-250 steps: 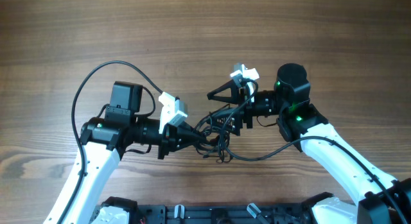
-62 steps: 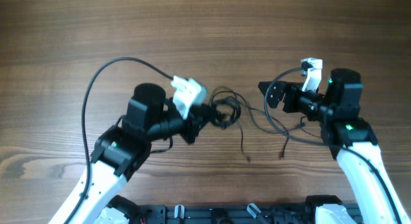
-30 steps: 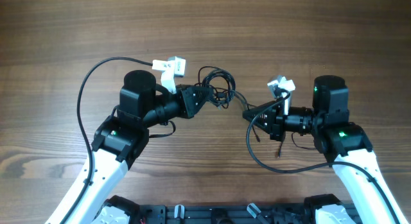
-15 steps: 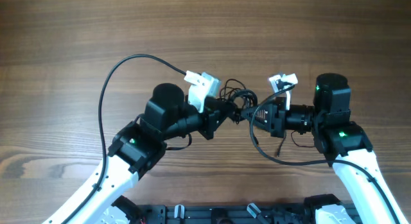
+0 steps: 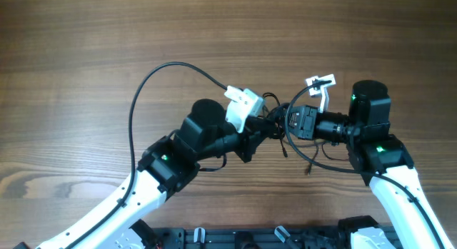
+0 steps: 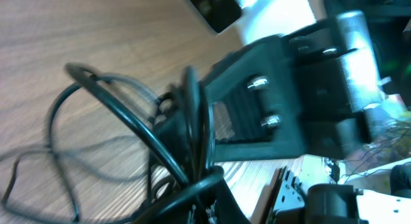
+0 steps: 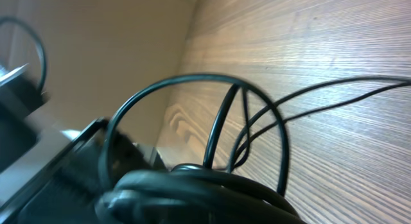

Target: Untangle cables

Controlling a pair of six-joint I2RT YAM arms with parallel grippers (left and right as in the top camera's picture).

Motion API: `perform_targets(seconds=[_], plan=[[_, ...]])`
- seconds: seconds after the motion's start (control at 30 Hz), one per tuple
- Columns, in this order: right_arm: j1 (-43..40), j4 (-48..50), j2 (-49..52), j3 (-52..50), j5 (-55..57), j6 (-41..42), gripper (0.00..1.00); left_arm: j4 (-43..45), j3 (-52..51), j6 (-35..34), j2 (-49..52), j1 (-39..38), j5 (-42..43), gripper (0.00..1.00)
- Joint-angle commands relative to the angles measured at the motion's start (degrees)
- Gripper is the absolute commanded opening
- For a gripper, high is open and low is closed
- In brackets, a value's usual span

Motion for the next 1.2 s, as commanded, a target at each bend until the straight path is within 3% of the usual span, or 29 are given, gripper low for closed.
perform_targets(seconds=[0.0,0.07,0.43,0.53,0.6,0.7,0.83,0.9,1.03,1.17], plan=[[0.13,0.66,1.4,0.44,6.67,3.87,0.15,3.04,0.31,0.9,-0.04,-1.99,1.77,0.04],[0.13,0.66,1.77,0.44,6.64,3.76,0.3,2.62,0.31,0.87,-0.04,-1.79,1.75,0.04],[-0.76,3.1,1.11,0.44,6.38,6.8,0.77,-0.72,0.31,-11.89,-0.04,7.3,1.75,0.04],[-3.04,4.2,1.14,0.44,6.43,6.82,0.98,-2.01,0.31,-16.94,-0.04,11.04,1.7,0.04],[-4.46,4.44,1.14,0.44,6.51,6.73,1.0,-2.51,0.31,-20.02,-0.04,12.7,1.44,0.04],[-5.75,4.46,1.14,0.44,6.8,5.51,1.0,-3.8,0.31,-30.42,-0.04,14.88,-3.04,0.04],[-4.7,2.51,1.14,0.44,3.34,-4.94,1.0,-3.87,0.31,-51.15,-0.04,16.41,-13.2,0.04],[-3.98,0.98,1.14,0.42,3.37,-6.1,1.0,-3.87,0.31,-60.08,-0.04,16.41,-17.14,0.04],[-2.25,-1.95,1.51,0.42,1.88,3.21,1.0,-3.87,0.31,-75.3,-0.04,16.41,-20.0,0.04],[0.87,-2.54,2.78,0.37,3.17,12.94,1.0,-3.91,0.31,-84.59,-0.04,16.41,-21.09,0.04]])
